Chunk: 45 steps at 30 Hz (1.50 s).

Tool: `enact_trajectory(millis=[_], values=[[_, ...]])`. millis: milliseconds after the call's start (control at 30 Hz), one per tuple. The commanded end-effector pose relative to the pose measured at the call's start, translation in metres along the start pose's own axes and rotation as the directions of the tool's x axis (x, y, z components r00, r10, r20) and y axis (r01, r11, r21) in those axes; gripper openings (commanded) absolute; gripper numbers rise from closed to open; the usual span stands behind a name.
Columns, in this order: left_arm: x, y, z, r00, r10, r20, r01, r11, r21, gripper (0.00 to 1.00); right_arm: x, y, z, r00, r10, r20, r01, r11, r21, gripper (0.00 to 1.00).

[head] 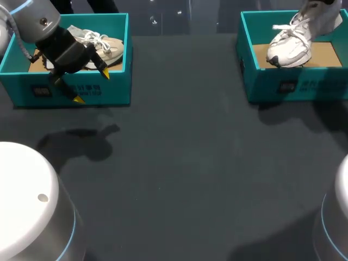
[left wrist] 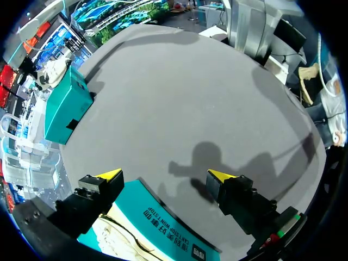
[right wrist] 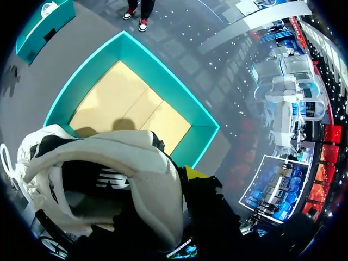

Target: Take the shoe out of the shoebox, open the shoe tongue, remove and reinsert the insole, then place the shoe into the shoebox

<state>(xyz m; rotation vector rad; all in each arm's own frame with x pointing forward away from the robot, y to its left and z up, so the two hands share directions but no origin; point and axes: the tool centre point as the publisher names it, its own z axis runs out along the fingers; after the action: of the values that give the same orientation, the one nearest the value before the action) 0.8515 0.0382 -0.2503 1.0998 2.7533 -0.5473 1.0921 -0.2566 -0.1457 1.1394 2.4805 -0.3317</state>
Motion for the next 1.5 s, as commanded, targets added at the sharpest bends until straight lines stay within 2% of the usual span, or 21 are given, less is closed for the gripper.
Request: enact_trajectory(millis=[33, 200, 367, 400, 467, 933, 967, 1133, 1267, 1333, 1500], values=[[0.001, 0.000, 0.000, 1.000, 0.001, -0.001, -0.001, 1.000, -0.001, 1.00, -0.001, 0.001, -0.002, 1.000, -0.001, -0.002, 0.001, 1.000, 0.003, 0.00], [0.001, 0.000, 0.000, 1.000, 0.001, -0.001, -0.001, 1.000, -0.001, 1.00, -0.013, -0.036, 0.014, 0.960, 0.281, 0.005, -0.281, 0.957, 0.067, 0.00], [0.001, 0.000, 0.000, 1.000, 0.001, -0.001, -0.001, 1.000, -0.001, 1.00, -0.015, -0.059, 0.018, 0.892, 0.450, 0.040, -0.451, 0.890, 0.061, 0.00], [0.001, 0.000, 0.000, 1.000, 0.001, -0.001, -0.001, 1.000, -0.001, 1.00, -0.014, -0.061, 0.019, 0.879, 0.475, 0.052, -0.477, 0.877, 0.050, 0.00], [0.001, 0.000, 0.000, 1.000, 0.001, -0.001, -0.001, 1.000, -0.001, 1.00, -0.009, -0.066, 0.017, 0.837, 0.528, 0.143, -0.540, 0.840, 0.053, 0.00], [0.001, 0.000, 0.000, 1.000, 0.001, -0.001, -0.001, 1.000, -0.001, 1.00, -0.009, -0.066, 0.017, 0.837, 0.528, 0.143, -0.540, 0.840, 0.053, 0.00], [0.001, 0.000, 0.000, 1.000, 0.001, -0.001, -0.001, 1.000, -0.001, 1.00, -0.009, -0.067, 0.022, 0.828, 0.552, 0.099, -0.558, 0.829, 0.042, 0.00], [0.001, 0.000, 0.000, 1.000, 0.001, -0.001, -0.001, 1.000, -0.001, 1.00, -0.008, -0.073, 0.037, 0.777, 0.621, 0.106, -0.628, 0.776, 0.059, 0.00], [0.001, 0.000, 0.000, 1.000, 0.001, -0.001, -0.001, 1.000, -0.001, 1.00, -0.005, -0.081, 0.046, 0.739, 0.668, 0.089, -0.673, 0.739, 0.042, 0.00], [0.001, 0.000, 0.000, 1.000, 0.001, -0.001, -0.001, 1.000, -0.001, 1.00, -0.003, -0.088, 0.056, 0.681, 0.716, 0.157, -0.726, 0.688, 0.011, 0.00], [0.001, 0.000, 0.000, 1.000, 0.001, -0.001, -0.001, 1.000, -0.001, 1.00, -0.003, -0.088, 0.056, 0.681, 0.716, 0.157, -0.726, 0.688, 0.011, 0.00]])
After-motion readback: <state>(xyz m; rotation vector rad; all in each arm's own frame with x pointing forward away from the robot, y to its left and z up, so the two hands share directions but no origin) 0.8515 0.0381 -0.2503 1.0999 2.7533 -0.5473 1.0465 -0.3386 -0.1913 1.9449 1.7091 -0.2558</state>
